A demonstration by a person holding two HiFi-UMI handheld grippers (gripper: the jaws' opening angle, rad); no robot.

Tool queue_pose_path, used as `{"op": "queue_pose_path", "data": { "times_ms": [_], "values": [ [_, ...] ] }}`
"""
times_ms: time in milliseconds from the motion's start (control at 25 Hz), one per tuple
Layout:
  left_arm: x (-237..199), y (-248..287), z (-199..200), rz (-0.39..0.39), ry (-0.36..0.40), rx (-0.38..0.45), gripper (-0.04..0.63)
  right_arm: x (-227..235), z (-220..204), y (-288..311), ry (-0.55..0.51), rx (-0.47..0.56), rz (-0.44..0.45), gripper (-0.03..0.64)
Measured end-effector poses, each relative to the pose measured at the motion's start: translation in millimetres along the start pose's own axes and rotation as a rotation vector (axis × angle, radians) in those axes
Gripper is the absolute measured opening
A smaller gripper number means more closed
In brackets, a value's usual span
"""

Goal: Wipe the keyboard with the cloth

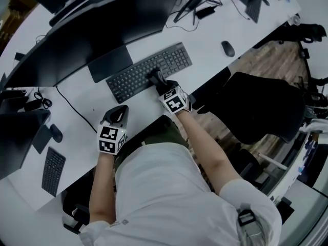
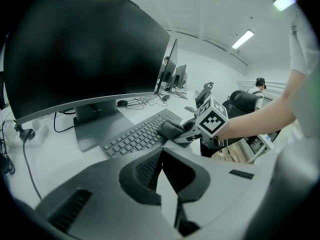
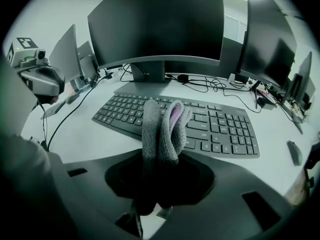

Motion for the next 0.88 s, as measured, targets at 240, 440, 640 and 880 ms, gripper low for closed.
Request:
{"op": "queue_pose_path", "data": {
  "times_ms": [240,440,640,880],
  "values": [
    [-1,2,-8,-0.037,0.022,-0.015,-0.002,9,-9,-4,0.036,-0.016,-0.055,0.132],
    [-2,4,-9,-0.037,0.029,-0.026,-0.002,20,-13,-7,0.056,-0.024,-0.084,0.133],
    [-2,11,-4,-0.024,0.023,-0.035,-0.002,33,-13,-7,0.051,-0.026,-0.079,0.133],
    [5,25,2,0.004,0.005,-0.041,-0.002,40,-13,-8,0.045,-0.015,-0.026,0.133]
  ]
}}
Point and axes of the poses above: the fingertips, and each gripper's own axes: y forward along the fingers, x to its right, z out of its top, the point moved 3 cm from there along -y, backward along the fingers, and after that the axes turned 11 degrees about -y, right-handed, at the moved point
